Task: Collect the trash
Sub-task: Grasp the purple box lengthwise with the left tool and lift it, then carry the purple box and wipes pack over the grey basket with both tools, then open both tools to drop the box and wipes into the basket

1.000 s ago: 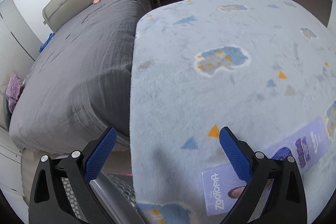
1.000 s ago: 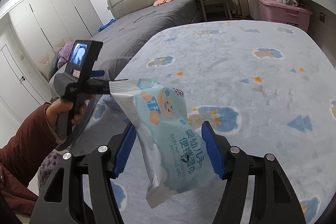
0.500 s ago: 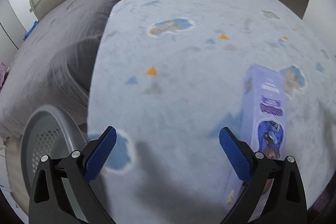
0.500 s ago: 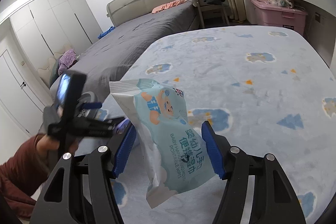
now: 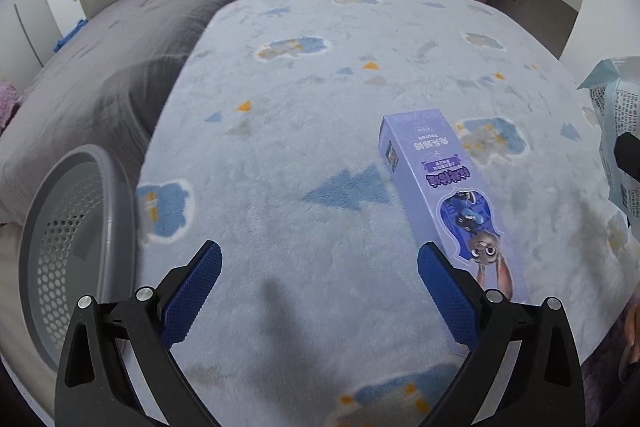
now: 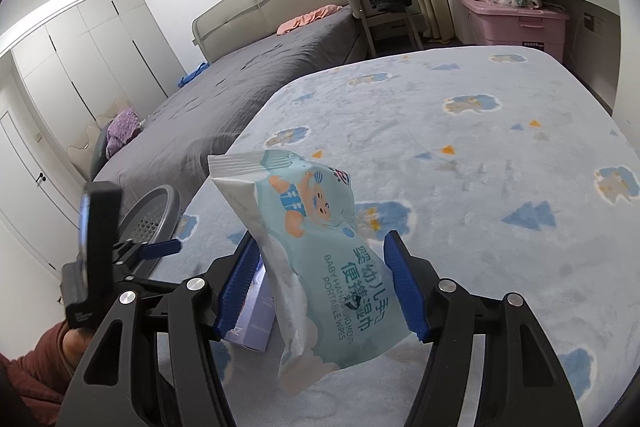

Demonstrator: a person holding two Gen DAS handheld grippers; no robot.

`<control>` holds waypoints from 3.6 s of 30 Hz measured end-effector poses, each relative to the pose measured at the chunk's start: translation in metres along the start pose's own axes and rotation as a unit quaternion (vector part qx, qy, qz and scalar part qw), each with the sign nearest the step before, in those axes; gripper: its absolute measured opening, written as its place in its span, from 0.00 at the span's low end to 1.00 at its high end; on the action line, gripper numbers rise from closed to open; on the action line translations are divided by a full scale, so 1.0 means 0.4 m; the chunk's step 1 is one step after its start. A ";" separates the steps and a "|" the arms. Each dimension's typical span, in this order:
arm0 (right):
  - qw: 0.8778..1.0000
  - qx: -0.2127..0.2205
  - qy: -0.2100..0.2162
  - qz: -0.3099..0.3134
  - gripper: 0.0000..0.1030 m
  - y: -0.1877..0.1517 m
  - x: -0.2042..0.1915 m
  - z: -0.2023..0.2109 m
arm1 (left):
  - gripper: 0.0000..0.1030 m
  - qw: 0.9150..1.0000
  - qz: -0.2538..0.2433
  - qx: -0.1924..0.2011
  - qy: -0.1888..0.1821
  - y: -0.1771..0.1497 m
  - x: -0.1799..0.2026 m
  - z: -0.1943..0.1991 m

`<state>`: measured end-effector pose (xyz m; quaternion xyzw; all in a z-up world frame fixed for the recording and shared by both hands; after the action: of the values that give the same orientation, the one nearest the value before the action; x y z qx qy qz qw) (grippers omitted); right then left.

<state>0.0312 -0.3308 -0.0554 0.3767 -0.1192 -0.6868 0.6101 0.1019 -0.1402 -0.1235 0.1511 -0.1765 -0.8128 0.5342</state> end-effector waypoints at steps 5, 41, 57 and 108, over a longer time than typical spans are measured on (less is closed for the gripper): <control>1.000 0.010 -0.007 -0.003 0.60 0.001 0.012 0.019 | 0.94 1.000 0.019 0.016 -0.003 0.001 0.018 0.041; 1.000 0.008 -0.016 -0.006 0.60 -0.010 0.014 0.027 | 0.41 0.997 0.068 0.003 -0.026 0.012 0.084 0.013; 0.996 -0.016 0.035 0.075 0.60 0.035 -0.328 -0.126 | 0.41 0.984 0.150 0.077 0.058 -0.049 -0.366 0.183; 0.977 -0.077 0.040 0.193 0.71 0.019 -0.812 -0.518 | 0.80 0.943 0.287 0.067 0.155 -0.219 -0.796 0.119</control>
<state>0.1651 0.0303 -0.0724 0.3256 -0.1125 -0.5476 0.7625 0.1320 0.1915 -0.1019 0.2542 -0.1815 -0.5777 0.7541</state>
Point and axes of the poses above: each gripper's, at about its wrist camera, not at the fingertips, and z roughly against the way its jaws point, x to its right, y to its top, the point moved 7 cm from there along -z, roughly the way its jaws point, and after that the axes turned 6 degrees about -x, right-handed, at the moved point
